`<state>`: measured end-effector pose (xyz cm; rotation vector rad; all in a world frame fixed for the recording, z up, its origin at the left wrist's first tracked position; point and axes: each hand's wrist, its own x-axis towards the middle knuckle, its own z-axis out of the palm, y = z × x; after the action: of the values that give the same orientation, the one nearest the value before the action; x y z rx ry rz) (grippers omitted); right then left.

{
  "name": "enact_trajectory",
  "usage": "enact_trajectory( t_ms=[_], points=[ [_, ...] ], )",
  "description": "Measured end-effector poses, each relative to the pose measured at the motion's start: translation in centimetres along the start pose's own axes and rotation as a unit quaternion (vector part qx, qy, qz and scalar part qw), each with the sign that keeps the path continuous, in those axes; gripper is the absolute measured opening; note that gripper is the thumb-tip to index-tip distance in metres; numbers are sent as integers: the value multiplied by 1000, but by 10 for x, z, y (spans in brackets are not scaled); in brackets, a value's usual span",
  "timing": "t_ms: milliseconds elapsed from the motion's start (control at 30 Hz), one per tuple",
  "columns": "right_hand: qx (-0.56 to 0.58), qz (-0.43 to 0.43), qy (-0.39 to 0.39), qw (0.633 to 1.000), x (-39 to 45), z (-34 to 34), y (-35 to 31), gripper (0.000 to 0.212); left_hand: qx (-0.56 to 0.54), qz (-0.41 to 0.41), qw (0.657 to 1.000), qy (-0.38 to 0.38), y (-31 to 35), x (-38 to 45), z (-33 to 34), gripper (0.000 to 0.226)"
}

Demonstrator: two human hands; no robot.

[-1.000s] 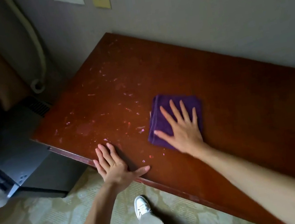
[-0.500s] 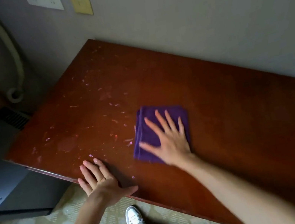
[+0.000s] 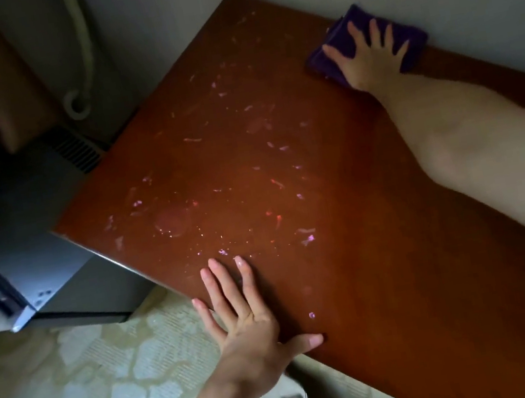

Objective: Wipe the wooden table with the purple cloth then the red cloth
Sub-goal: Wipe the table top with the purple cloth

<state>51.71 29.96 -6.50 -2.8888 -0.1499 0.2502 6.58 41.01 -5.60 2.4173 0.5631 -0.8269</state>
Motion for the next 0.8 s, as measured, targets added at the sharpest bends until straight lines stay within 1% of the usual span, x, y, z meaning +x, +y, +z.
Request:
enact_trajectory(
  t_ms=[100,200,267,400,467,533,600,700,767,800],
  points=[
    [-20,-20,-10,1000,-21,0,-1,99,-4,3,1000,0,0,-2,0,144],
    [-34,-76,-12,996,-72,7,2,94,-6,3,1000,0,2,-4,-2,147],
    [-53,-125,-13,991,-126,19,10,93,-4,5,1000,3,3,-6,-4,150],
    [-96,-231,-31,968,-268,44,35,98,23,7,1000,-6,7,-14,-10,164],
    [-107,-269,-36,957,-336,54,51,98,42,10,999,-6,7,-18,-11,169],
    [-111,-286,-20,952,-387,63,63,98,66,11,998,11,4,-20,-10,167],
    [-113,-285,-9,952,-413,71,67,96,81,12,997,7,0,-21,-10,166],
    [-103,-270,1,957,-417,74,64,95,95,18,995,-3,-2,-19,-12,164],
    [-99,-274,-1,957,-408,72,62,94,90,9,996,-10,-2,-15,-15,157],
    [-100,-273,-6,957,-401,71,60,94,91,6,996,-2,-3,-11,-17,150]
  ],
)
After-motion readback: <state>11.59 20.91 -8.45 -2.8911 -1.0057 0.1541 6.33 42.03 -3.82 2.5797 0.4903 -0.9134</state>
